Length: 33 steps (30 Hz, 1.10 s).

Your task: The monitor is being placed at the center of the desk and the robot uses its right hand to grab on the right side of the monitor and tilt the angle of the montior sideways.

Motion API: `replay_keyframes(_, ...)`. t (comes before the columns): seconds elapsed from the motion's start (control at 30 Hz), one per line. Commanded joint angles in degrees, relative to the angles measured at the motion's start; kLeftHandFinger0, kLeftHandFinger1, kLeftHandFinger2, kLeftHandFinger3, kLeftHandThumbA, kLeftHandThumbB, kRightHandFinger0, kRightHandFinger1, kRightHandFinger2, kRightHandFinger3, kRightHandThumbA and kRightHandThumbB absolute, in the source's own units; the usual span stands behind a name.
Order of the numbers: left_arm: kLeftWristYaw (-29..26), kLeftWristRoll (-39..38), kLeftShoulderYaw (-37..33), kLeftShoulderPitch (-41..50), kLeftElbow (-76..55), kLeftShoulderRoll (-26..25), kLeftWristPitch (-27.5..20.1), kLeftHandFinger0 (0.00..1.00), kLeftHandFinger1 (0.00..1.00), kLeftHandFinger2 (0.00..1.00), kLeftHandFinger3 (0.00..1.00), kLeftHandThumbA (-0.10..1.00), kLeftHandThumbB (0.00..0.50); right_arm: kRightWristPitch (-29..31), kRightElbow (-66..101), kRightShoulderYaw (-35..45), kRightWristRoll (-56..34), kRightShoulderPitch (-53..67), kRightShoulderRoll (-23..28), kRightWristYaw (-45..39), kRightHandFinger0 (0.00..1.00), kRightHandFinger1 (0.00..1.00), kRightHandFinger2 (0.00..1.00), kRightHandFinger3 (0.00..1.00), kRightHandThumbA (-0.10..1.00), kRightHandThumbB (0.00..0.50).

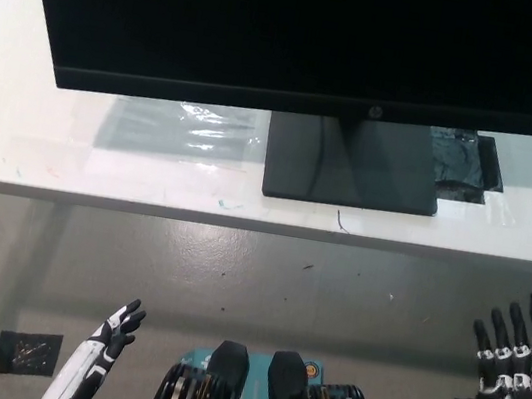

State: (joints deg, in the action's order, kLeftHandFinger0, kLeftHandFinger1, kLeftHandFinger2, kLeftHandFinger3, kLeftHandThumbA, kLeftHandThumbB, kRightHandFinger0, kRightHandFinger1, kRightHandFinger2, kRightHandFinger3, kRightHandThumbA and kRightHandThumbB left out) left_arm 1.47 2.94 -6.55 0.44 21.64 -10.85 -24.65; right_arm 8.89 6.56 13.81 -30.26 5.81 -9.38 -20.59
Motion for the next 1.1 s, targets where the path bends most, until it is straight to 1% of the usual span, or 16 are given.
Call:
replay_keyframes(0.0, -0.1, 0.6, -0.5, -2.7, -2.2, -1.1, -2.3, 1.00, 1.00, 1.00, 1.00, 1.00, 0.372, 18.0, 19.3, -8.9, 28.5, 4.5, -1.4, -7.9, 1.00, 1.00, 1.00, 1.00, 1.00, 0.320)
replay_keyframes(0.03, -0.1, 0.6, -0.5, -2.6, -2.2, -1.1, -2.3, 1.00, 1.00, 1.00, 1.00, 1.00, 0.376, 18.0, 18.5, -9.8, 29.8, 4.7, -0.5, -6.1, 1.00, 1.00, 1.00, 1.00, 1.00, 0.327)
replay_keyframes(0.07, -0.1, 0.7, -0.6, -2.6, -2.3, -1.0, -2.3, 1.00, 1.00, 1.00, 1.00, 1.00, 0.377, 18.0, 16.2, -11.3, 31.7, 4.6, 1.3, -3.4, 1.00, 1.00, 1.00, 1.00, 1.00, 0.346)
replay_keyframes(0.1, -0.1, 0.7, -0.6, -2.6, -2.4, -1.0, -2.3, 1.00, 1.00, 1.00, 1.00, 1.00, 0.378, 18.0, 14.3, -12.0, 32.1, 4.3, 2.2, -2.5, 1.00, 1.00, 1.00, 1.00, 1.00, 0.349)
replay_keyframes(0.13, 0.2, 0.3, -0.4, -2.5, -2.5, -0.9, -2.3, 1.00, 1.00, 1.00, 1.00, 1.00, 0.390, 18.0, 10.3, -15.3, 37.3, 4.0, 6.1, 4.8, 1.00, 1.00, 1.00, 1.00, 1.00, 0.379)
replay_keyframes(0.2, 0.2, 0.4, -0.5, -2.5, -2.4, -0.9, -2.3, 1.00, 1.00, 1.00, 1.00, 1.00, 0.390, 18.0, 4.9, -18.2, 42.5, 3.1, 9.7, 12.9, 1.00, 1.00, 1.00, 1.00, 1.00, 0.381)
replay_keyframes(0.27, 0.5, 0.4, -0.5, -2.4, -2.4, -1.2, -2.3, 1.00, 1.00, 1.00, 1.00, 1.00, 0.386, 18.0, -0.3, -20.4, 45.3, 1.7, 12.3, 18.6, 1.00, 1.00, 1.00, 1.00, 1.00, 0.389)
replay_keyframes(0.37, 0.4, 0.6, -0.7, -2.2, -2.4, -1.2, -2.3, 1.00, 1.00, 1.00, 1.00, 1.00, 0.386, 18.0, -7.3, -21.7, 46.2, -0.8, 14.2, 23.3, 1.00, 1.00, 1.00, 1.00, 1.00, 0.406)
replay_keyframes(0.43, -0.4, 1.3, -0.9, -2.0, -2.6, -1.2, -2.3, 1.00, 1.00, 1.00, 1.00, 1.00, 0.389, 18.0, -11.7, -21.8, 44.8, -2.1, 14.7, 24.2, 1.00, 1.00, 1.00, 1.00, 1.00, 0.391)
replay_keyframes(0.47, -0.6, 1.5, -0.9, -2.0, -2.7, -1.3, -2.3, 1.00, 1.00, 1.00, 1.00, 1.00, 0.390, 18.0, -13.3, -21.6, 44.3, -2.6, 14.5, 24.6, 1.00, 1.00, 1.00, 1.00, 1.00, 0.401)
replay_keyframes(0.5, -0.6, 1.7, -0.9, -1.9, -2.8, -1.3, -2.3, 1.00, 1.00, 1.00, 1.00, 1.00, 0.392, 18.0, -15.5, -22.3, 44.3, -3.6, 15.0, 26.3, 1.00, 1.00, 1.00, 1.00, 1.00, 0.394)
replay_keyframes(0.63, -0.6, 2.1, -1.3, -1.9, -2.7, -1.4, -2.3, 1.00, 1.00, 1.00, 1.00, 1.00, 0.398, 18.0, -18.8, -23.9, 43.8, -5.0, 16.3, 29.3, 1.00, 1.00, 1.00, 1.00, 1.00, 0.428)
replay_keyframes(0.77, -0.9, 2.5, -1.5, -1.1, -3.1, -1.5, -2.3, 1.00, 1.00, 1.00, 1.00, 1.00, 0.402, 18.0, -20.5, -26.5, 43.5, -5.6, 17.2, 31.9, 1.00, 1.00, 1.00, 1.00, 1.00, 0.431)
replay_keyframes(0.83, -1.1, 2.6, -1.7, -1.2, -3.2, -1.7, -2.3, 1.00, 1.00, 1.00, 1.00, 1.00, 0.396, 18.0, -20.9, -27.8, 43.2, -5.8, 17.6, 33.1, 1.00, 1.00, 1.00, 1.00, 1.00, 0.424)
replay_keyframes(0.87, -1.3, 3.0, -1.8, -1.2, -3.2, -1.8, -2.3, 1.00, 1.00, 1.00, 1.00, 1.00, 0.385, 18.0, -21.1, -28.3, 42.8, -5.8, 17.8, 33.4, 1.00, 1.00, 1.00, 1.00, 1.00, 0.423)
replay_keyframes(1.07, -1.2, 2.9, -2.3, -1.1, -3.1, -1.9, -2.3, 1.00, 1.00, 1.00, 1.00, 1.00, 0.397, 18.0, -21.8, -31.5, 43.2, -6.2, 18.8, 37.0, 1.00, 1.00, 1.00, 1.00, 1.00, 0.434)
